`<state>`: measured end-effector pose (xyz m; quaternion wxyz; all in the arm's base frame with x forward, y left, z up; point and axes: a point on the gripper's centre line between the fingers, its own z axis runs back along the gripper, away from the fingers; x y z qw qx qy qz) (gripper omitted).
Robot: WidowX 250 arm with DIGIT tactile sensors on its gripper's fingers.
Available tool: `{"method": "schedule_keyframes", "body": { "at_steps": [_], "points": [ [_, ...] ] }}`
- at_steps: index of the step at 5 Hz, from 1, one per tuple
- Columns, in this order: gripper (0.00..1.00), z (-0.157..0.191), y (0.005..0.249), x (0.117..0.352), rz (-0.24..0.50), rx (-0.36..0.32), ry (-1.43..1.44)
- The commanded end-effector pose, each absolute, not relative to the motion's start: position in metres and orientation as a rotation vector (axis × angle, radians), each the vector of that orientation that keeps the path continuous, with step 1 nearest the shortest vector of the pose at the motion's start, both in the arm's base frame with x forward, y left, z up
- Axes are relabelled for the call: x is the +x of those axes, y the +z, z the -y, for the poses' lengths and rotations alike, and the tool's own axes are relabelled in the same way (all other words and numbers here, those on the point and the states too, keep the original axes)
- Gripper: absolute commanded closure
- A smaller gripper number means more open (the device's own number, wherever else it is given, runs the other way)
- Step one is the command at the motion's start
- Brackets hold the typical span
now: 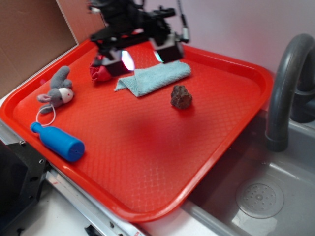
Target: Grab the rock.
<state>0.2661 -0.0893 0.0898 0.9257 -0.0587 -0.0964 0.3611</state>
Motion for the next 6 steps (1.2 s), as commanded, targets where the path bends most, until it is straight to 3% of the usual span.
{"method": "schedule_keyframes", "body": {
  "at_steps": [1,4,5,6],
  "points": [
    [0.00,0.106,0.079,0.297,0.211,-0.122,0.707],
    [0.00,0.111,0.034,0.297,0.125,-0.002,0.694],
    [1.00,0.112,0.032,0.295,0.143,-0.009,0.700],
    [1.00,0.113,0.034,0.292,0.149,-0.007,0.708]
  ]
}}
